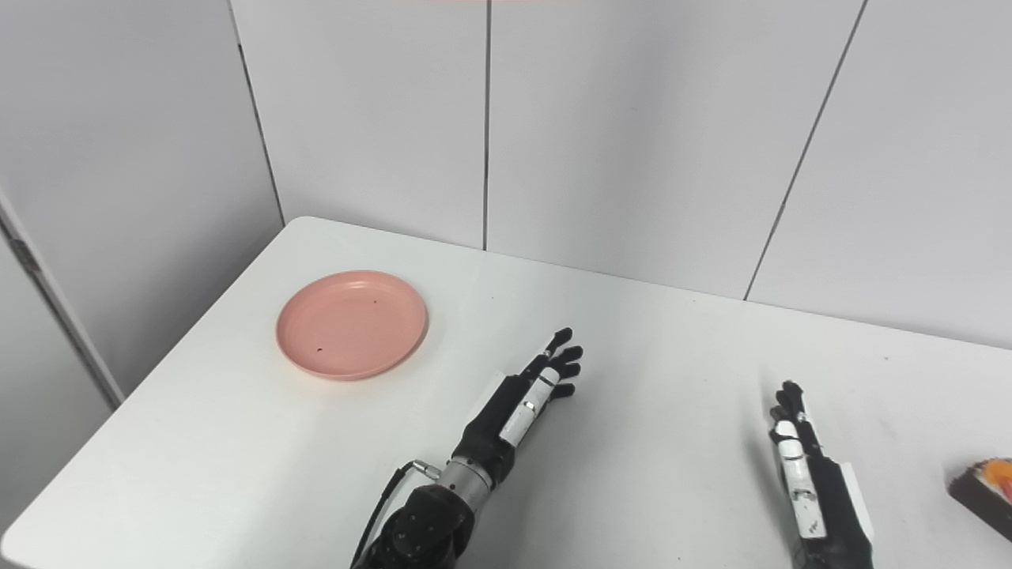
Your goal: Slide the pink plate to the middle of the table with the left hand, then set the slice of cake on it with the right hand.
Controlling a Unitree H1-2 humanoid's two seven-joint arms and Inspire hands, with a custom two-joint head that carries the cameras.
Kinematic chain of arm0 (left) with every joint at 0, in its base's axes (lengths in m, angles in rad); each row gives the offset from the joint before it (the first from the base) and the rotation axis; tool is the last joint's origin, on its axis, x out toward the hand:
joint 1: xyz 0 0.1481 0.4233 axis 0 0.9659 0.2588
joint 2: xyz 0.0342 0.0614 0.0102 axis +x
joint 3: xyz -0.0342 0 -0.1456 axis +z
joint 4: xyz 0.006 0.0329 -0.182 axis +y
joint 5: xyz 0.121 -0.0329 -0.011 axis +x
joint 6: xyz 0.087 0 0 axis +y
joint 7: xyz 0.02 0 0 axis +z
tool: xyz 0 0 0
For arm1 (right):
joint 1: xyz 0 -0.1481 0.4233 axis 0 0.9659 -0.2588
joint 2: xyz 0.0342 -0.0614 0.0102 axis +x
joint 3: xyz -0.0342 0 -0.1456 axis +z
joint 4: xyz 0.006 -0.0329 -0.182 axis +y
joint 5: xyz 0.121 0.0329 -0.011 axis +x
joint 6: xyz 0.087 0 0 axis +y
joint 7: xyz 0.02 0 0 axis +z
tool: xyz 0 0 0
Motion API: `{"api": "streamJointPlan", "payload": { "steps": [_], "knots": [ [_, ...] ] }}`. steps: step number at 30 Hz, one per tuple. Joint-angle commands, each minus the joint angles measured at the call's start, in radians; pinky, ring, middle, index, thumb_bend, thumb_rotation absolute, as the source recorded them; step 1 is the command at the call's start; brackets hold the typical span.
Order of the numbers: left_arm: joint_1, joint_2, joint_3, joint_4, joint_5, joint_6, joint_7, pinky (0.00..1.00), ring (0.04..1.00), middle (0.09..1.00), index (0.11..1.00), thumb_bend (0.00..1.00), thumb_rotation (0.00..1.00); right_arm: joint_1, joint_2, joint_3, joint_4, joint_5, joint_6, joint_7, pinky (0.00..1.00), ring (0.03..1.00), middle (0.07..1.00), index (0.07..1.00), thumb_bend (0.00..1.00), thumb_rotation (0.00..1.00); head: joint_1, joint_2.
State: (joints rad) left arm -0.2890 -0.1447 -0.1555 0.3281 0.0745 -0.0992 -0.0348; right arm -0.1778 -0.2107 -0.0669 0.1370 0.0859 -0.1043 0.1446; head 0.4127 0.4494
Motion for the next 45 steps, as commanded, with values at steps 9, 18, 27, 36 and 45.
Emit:
{"api": "streamJointPlan", "payload": {
  "steps": [9,18,27,36,45],
  "knots": [
    [0.021,-0.003,0.02,0.081,-0.016,-0.045,0.01,0.9,0.931,0.942,0.951,0.38,1.0,0.005,-0.009,-0.003,0.128,0.007,-0.133,0.013,1.0,0.992,0.998,0.991,0.22,1.0,0.005,0.007],
    [-0.02,-0.009,0.07,0.025,-0.062,-0.003,0.007,0.92,0.937,0.946,0.943,0.41,1.0,-0.005,-0.01,-0.002,0.164,0.008,-0.141,0.011,1.0,0.983,0.991,0.988,0.25,1.0,0.005,-0.005],
    [-0.08,-0.018,0.121,-0.148,-0.087,0.072,0.05,0.9,0.913,0.92,0.923,0.4,1.0,-0.023,-0.019,-0.011,0.221,0.014,-0.173,0.022,1.0,0.977,0.984,0.982,0.25,1.0,0.01,-0.01],
    [-0.136,0.005,0.153,-0.3,-0.118,0.138,0.045,0.92,0.909,0.926,0.923,0.43,1.0,-0.041,-0.028,-0.018,0.283,0.031,-0.228,0.043,1.0,0.97,0.979,0.974,0.28,1.0,0.027,-0.007],
    [-0.168,0.022,0.219,-0.52,-0.152,0.248,0.082,0.91,0.909,0.925,0.917,0.43,1.0,-0.054,-0.041,-0.019,0.317,0.048,-0.239,0.066,1.0,0.975,0.986,0.978,0.3,1.0,0.042,-0.007]
  ]
}}
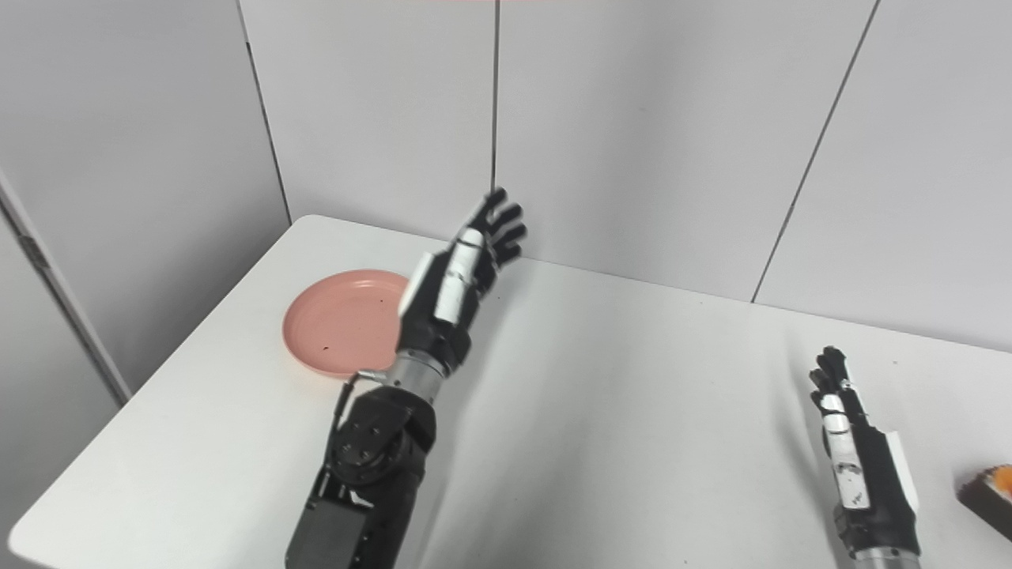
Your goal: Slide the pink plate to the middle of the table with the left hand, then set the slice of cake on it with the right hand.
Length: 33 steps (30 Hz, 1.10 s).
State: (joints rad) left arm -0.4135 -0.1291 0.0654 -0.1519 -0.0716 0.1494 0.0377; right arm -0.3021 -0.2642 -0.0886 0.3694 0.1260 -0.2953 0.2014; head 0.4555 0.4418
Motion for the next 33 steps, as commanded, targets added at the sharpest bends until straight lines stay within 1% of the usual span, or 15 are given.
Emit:
{"api": "streamJointPlan", "payload": {
  "steps": [1,3,4,6,10,14,17,22,24,27,29,33],
  "knots": [
    [-0.044,0.013,0.007,-0.054,-0.007,-0.002,0.013,0.91,0.911,0.924,0.915,0.43,1.0,0.069,0.01,0.003,0.089,0.008,-0.049,0.012,1.0,0.975,0.985,0.978,0.31,1.0,0.001,-0.001],
    [-0.046,0.025,0.024,-0.073,-0.004,-0.009,0.022,0.89,0.905,0.923,0.916,0.42,1.0,0.065,0.009,0.001,0.102,0.016,-0.055,0.02,1.0,0.975,0.985,0.976,0.32,1.0,0.006,-0.006],
    [-0.046,0.031,0.033,-0.083,0.002,-0.006,0.033,0.89,0.903,0.921,0.913,0.43,1.0,0.063,0.008,0.0,0.107,0.021,-0.06,0.025,1.0,0.974,0.985,0.975,0.31,1.0,0.006,-0.007],
    [-0.048,0.042,0.05,-0.095,0.008,-0.008,0.049,0.91,0.906,0.922,0.916,0.44,1.0,0.061,0.007,-0.002,0.113,0.026,-0.063,0.028,1.0,0.974,0.984,0.973,0.3,1.0,0.008,-0.008],
    [-0.055,0.07,0.086,-0.101,0.001,-0.038,0.07,0.91,0.904,0.918,0.915,0.43,1.0,0.058,0.003,-0.002,0.122,0.029,-0.057,0.032,1.0,0.977,0.988,0.976,0.3,1.0,0.012,-0.01],
    [-0.056,0.097,0.13,-0.102,-0.014,-0.047,0.096,0.9,0.905,0.922,0.917,0.44,1.0,0.054,-0.001,-0.002,0.141,0.026,-0.074,0.034,1.0,0.976,0.989,0.979,0.28,1.0,0.015,-0.013],
    [-0.056,0.12,0.161,-0.094,-0.018,-0.061,0.109,0.9,0.907,0.925,0.921,0.44,1.0,0.053,-0.001,-0.003,0.142,0.029,-0.069,0.034,1.0,0.977,0.99,0.983,0.29,1.0,0.015,-0.014],
    [-0.054,0.156,0.215,-0.075,-0.027,-0.086,0.131,0.9,0.906,0.919,0.918,0.44,1.0,0.054,-0.001,-0.005,0.137,0.031,-0.061,0.031,1.0,0.977,0.99,0.984,0.27,1.0,0.025,-0.013],
    [-0.052,0.167,0.229,-0.063,-0.021,-0.094,0.138,0.9,0.904,0.924,0.923,0.45,1.0,0.056,-0.002,-0.006,0.134,0.027,-0.059,0.028,1.0,0.976,0.989,0.983,0.27,1.0,0.028,-0.012],
    [-0.051,0.188,0.249,-0.037,-0.009,-0.111,0.156,0.91,0.925,0.94,0.94,0.45,1.0,0.057,-0.002,-0.004,0.134,0.022,-0.065,0.028,1.0,0.977,0.991,0.984,0.27,1.0,0.028,-0.011],
    [-0.051,0.201,0.264,-0.024,-0.004,-0.115,0.173,0.91,0.925,0.938,0.937,0.45,1.0,0.058,-0.002,-0.004,0.132,0.027,-0.063,0.032,1.0,0.982,0.993,0.985,0.28,1.0,0.027,-0.01],
    [-0.048,0.224,0.298,0.01,-0.023,-0.131,0.192,0.92,0.937,0.943,0.939,0.44,1.0,0.056,-0.001,-0.004,0.136,0.03,-0.066,0.035,1.0,0.983,0.993,0.986,0.29,1.0,0.029,-0.01]
  ]
}}
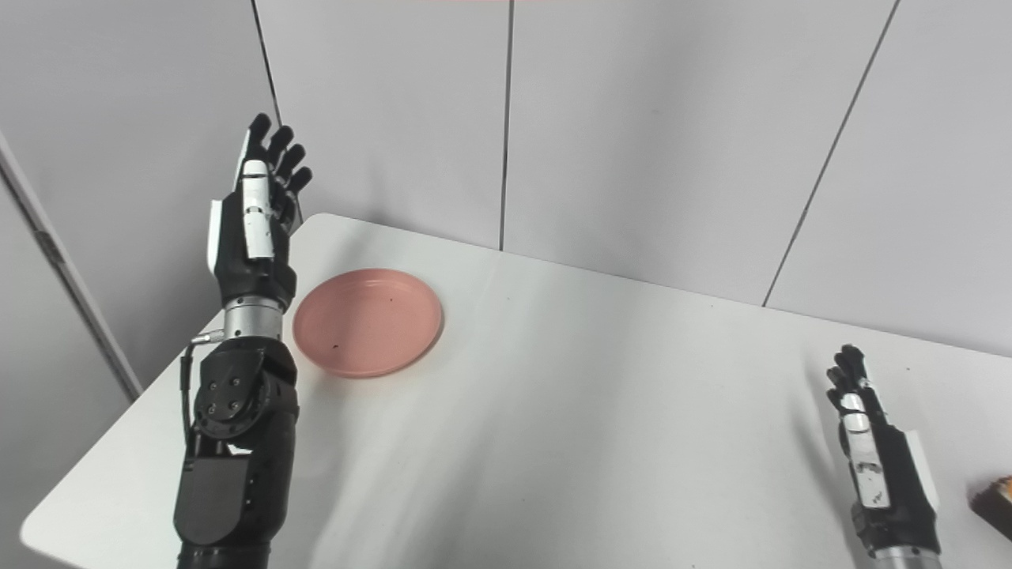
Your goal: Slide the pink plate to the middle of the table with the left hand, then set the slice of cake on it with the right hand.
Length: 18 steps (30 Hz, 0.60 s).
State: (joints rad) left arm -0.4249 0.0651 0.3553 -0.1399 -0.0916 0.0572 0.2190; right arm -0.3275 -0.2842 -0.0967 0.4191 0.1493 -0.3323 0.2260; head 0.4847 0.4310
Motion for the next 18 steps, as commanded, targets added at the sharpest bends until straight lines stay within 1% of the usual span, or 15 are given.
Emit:
{"api": "streamJointPlan", "payload": {
  "steps": [1,7,11,14,18],
  "knots": [
    [-0.035,0.037,0.016,0.007,-0.01,-0.044,0.011,0.92,0.939,0.945,0.941,0.45,1.0,0.082,0.019,0.004,0.085,0.005,-0.029,0.009,1.0,0.982,0.993,0.986,0.3,1.0,0.0,0.001],
    [-0.034,0.06,0.06,0.068,-0.051,-0.076,0.029,0.92,0.93,0.929,0.909,0.46,1.0,0.086,0.019,0.004,0.073,0.004,-0.017,0.006,1.0,0.98,0.991,0.981,0.3,1.0,-0.001,0.005],
    [-0.038,0.076,0.082,0.122,-0.079,-0.091,0.034,0.93,0.934,0.93,0.924,0.46,1.0,0.088,0.02,0.003,0.072,0.005,-0.026,0.006,1.0,0.979,0.991,0.98,0.3,1.0,-0.001,0.012],
    [-0.038,0.086,0.089,0.148,-0.077,-0.089,0.044,0.93,0.934,0.936,0.929,0.45,1.0,0.088,0.019,0.004,0.074,0.002,-0.031,0.006,1.0,0.977,0.99,0.98,0.31,1.0,-0.002,0.013],
    [-0.043,0.101,0.108,0.225,-0.111,-0.116,0.033,0.93,0.937,0.939,0.93,0.44,1.0,0.084,0.02,0.005,0.084,-0.004,-0.037,0.001,1.0,0.973,0.985,0.977,0.32,1.0,-0.007,0.01]
  ]
}}
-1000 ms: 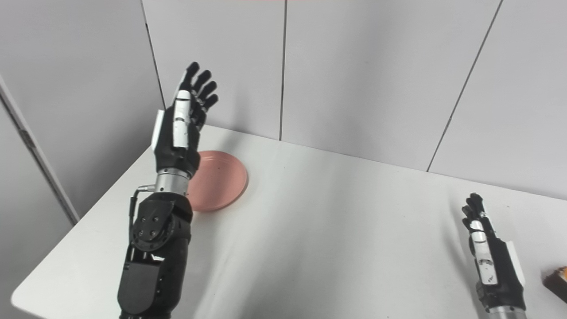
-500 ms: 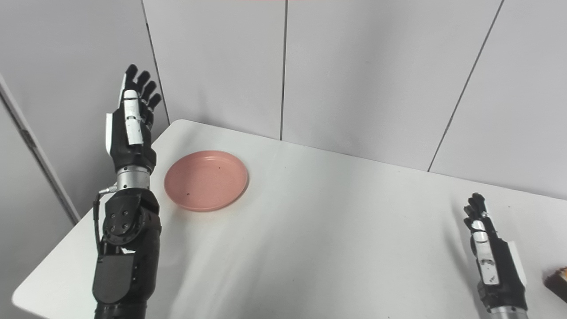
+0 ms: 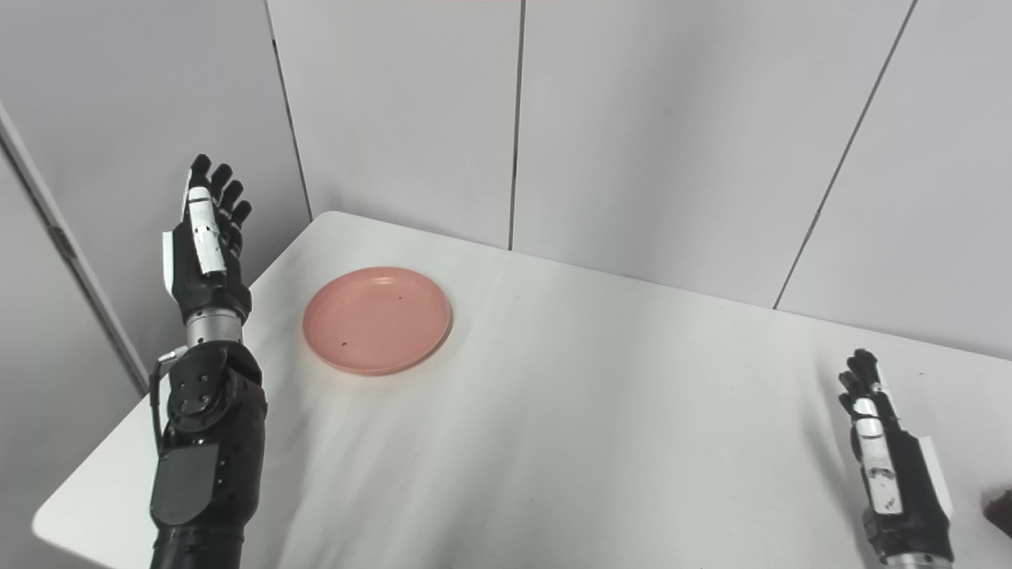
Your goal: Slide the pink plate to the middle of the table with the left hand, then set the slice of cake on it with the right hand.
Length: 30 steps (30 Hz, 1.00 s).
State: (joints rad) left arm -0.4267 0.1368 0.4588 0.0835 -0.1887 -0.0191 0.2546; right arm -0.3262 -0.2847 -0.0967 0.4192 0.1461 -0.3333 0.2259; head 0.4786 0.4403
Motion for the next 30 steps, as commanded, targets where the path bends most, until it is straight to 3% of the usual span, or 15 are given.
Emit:
{"api": "streamJointPlan", "payload": {
  "steps": [1,8,16,30],
  "knots": [
    [-0.043,0.031,0.006,0.017,-0.023,-0.043,-0.005,0.93,0.935,0.936,0.927,0.44,1.0,0.082,0.02,0.005,0.085,-0.004,-0.037,0.0,1.0,0.972,0.983,0.975,0.32,1.0,-0.001,0.0],
    [-0.055,0.058,0.008,0.146,-0.068,-0.08,-0.024,0.95,0.945,0.948,0.941,0.42,1.0,0.081,0.023,0.004,0.092,-0.002,-0.056,0.005,1.0,0.967,0.978,0.971,0.31,1.0,-0.003,0.005],
    [-0.065,0.084,0.008,0.259,-0.109,-0.09,-0.04,0.94,0.94,0.942,0.939,0.42,1.0,0.094,0.024,0.006,0.055,-0.007,-0.027,-0.004,0.99,0.965,0.978,0.971,0.33,1.0,0.002,0.019],
    [-0.069,0.099,0.004,0.339,-0.135,-0.089,-0.044,0.89,0.904,0.909,0.903,0.39,1.0,0.097,0.028,0.005,0.051,-0.015,-0.032,-0.011,0.98,0.954,0.964,0.96,0.37,1.0,-0.007,0.025]
  ]
}}
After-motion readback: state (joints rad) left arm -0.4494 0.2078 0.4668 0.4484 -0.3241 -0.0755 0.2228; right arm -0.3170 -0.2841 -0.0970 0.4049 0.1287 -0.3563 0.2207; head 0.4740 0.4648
